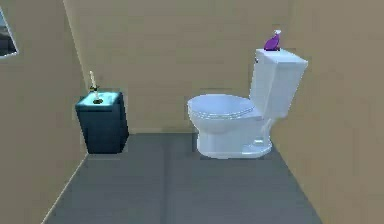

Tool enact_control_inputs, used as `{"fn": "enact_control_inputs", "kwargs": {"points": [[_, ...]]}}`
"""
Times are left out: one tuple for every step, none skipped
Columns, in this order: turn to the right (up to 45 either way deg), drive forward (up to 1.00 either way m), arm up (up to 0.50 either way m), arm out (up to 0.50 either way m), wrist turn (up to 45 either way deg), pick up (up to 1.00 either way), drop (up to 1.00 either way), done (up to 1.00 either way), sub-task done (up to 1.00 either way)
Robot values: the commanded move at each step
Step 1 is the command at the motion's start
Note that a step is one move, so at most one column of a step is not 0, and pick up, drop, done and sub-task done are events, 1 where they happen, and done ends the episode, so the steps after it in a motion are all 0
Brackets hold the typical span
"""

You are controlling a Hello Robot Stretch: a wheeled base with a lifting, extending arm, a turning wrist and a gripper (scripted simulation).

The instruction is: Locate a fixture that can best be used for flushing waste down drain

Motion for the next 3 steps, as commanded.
{"fn": "enact_control_inputs", "kwargs": {"points": [[0.0,0.85,0.0,0.0,0.0,0.0,0.0,0.0,0.0],[21.0,0.0,0.0,0.0,0.0,0.0,0.0,0.0,0.0],[0.0,0.0,0.0,0.0,0.0,0.0,0.0,1.0,0.0]]}}
